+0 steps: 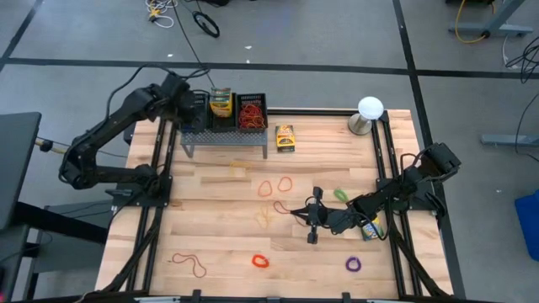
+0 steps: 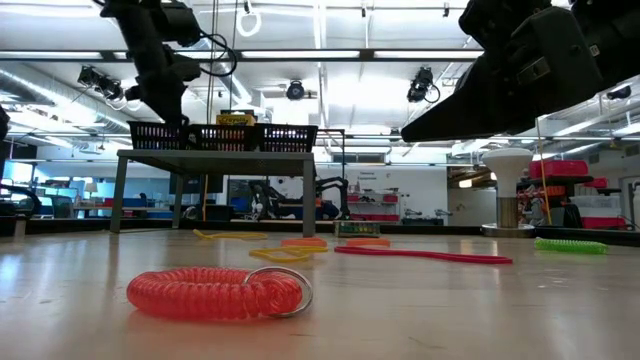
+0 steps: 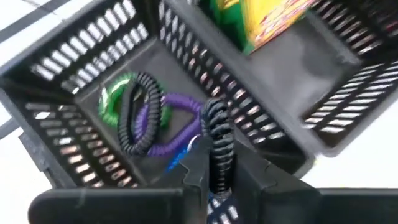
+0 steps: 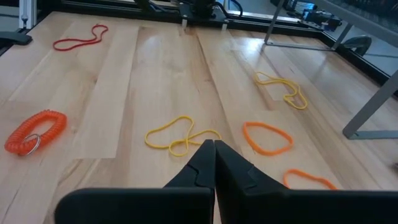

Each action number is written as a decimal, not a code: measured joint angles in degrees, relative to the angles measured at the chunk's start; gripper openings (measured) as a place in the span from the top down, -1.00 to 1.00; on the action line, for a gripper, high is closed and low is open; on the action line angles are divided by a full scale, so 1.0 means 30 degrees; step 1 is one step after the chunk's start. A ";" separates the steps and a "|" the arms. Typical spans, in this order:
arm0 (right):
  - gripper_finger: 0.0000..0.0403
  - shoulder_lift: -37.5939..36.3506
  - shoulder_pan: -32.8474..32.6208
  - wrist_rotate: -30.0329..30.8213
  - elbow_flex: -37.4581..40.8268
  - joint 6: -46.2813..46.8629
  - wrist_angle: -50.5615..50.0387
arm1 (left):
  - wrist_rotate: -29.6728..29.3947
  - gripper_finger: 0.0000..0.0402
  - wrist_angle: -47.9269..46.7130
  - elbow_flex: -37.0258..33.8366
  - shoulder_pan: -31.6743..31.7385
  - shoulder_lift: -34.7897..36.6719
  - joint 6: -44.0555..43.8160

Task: Pick & Place Office Desk Supplies
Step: Put the black spiral keychain into the left black bin, then put the bottom yellow rubber band into the right black bin

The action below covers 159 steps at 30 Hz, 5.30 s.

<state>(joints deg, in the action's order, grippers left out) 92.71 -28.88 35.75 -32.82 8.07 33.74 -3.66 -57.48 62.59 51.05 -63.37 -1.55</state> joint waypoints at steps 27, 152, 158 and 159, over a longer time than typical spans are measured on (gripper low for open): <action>0.92 0.0007 0.1384 0.0037 0.0000 -0.0007 0.0807 | -0.0956 0.15 -0.0963 0.1883 -0.2411 0.2062 0.2815; 0.14 0.3577 0.0153 -0.1049 -0.6535 0.7869 -0.9140 | -0.9356 0.98 1.7335 -0.1937 -1.8608 -0.2192 0.5082; 0.14 0.3577 0.0153 -0.1049 -0.6535 0.7869 -0.9100 | -0.8973 0.98 1.6045 0.0482 -1.4932 -0.2382 0.6069; 0.14 0.3577 0.0153 -0.1052 -0.6535 0.7870 -0.9107 | -0.8653 0.98 1.6104 0.0833 -1.4285 -0.2466 0.6179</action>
<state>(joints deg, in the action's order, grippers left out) 103.44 -28.42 32.59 -52.42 31.68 6.42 -29.62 -9.17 65.09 8.19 -70.77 16.99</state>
